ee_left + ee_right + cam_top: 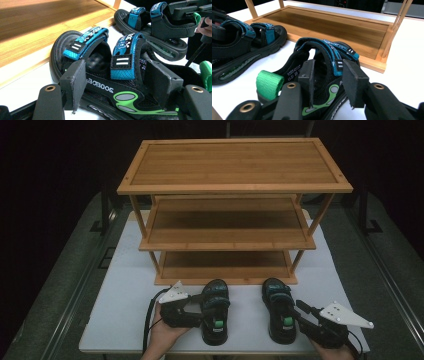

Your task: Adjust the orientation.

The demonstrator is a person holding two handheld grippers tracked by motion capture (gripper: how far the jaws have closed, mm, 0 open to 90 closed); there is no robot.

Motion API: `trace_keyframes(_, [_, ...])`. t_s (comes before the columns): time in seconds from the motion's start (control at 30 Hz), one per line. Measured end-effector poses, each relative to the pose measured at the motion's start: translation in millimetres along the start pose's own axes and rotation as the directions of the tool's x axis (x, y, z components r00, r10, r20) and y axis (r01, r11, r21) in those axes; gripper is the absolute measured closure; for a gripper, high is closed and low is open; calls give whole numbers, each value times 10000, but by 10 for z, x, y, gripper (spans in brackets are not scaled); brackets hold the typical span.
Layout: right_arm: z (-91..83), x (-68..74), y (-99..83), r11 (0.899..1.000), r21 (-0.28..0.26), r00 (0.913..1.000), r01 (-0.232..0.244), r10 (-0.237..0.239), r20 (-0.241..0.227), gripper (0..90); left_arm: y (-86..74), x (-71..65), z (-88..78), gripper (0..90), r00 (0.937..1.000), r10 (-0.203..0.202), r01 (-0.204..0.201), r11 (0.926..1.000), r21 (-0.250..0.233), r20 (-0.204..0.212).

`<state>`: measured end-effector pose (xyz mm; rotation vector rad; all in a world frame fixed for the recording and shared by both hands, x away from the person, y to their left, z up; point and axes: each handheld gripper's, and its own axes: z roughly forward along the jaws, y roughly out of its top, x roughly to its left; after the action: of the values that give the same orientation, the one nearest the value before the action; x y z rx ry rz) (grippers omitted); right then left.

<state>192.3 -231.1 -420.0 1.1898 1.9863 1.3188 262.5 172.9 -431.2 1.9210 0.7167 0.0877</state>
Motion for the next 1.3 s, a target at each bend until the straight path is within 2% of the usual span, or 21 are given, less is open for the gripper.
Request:
trace_keyframes(0.17, [45,-2,7,9999,117,10000,-70,70,4,607,10,-19,9,342,9998,20,-19,10000,82,-180])
trace_keyframes(0.33, [92,9,16,9996,274,9999,-26,21,157,599,32,-63,22,373,9982,57,-42,9997,251,-602])
trace_keyframes(0.47, [145,9,22,9985,533,9993,-138,120,346,585,39,-84,27,425,9951,99,-68,9995,316,-983])
trace_keyframes(0.57, [159,18,28,9981,601,9992,-118,95,378,585,40,-81,12,469,9943,97,-67,9996,286,-1064])
trace_keyframes(0.6, [164,32,33,9979,646,9988,-37,5,482,606,40,-80,5,528,9940,103,-76,9996,256,-1086])
trace_keyframes(0.77, [171,42,30,9979,649,9978,5,-48,659,666,35,-76,-10,590,9919,118,-94,9998,193,-1267])
trace_keyframes(0.8, [170,40,32,9977,673,9973,-14,-36,739,704,36,-75,-26,634,9909,165,-147,9998,147,-1338])
trace_keyframes(0.97, [161,27,28,9979,650,9967,-46,-8,814,730,32,-71,-47,728,9890,234,-233,9997,24,-1459])
trace_keyframes(1.2, [159,61,36,9979,579,9916,294,-364,1238,781,13,-52,-61,756,9877,176,-205,9996,-168,-1551])
trace_keyframes(1.3, [153,58,33,9983,507,9918,272,-333,1236,801,9,-55,-60,759,9877,152,-191,9995,-236,-1554])
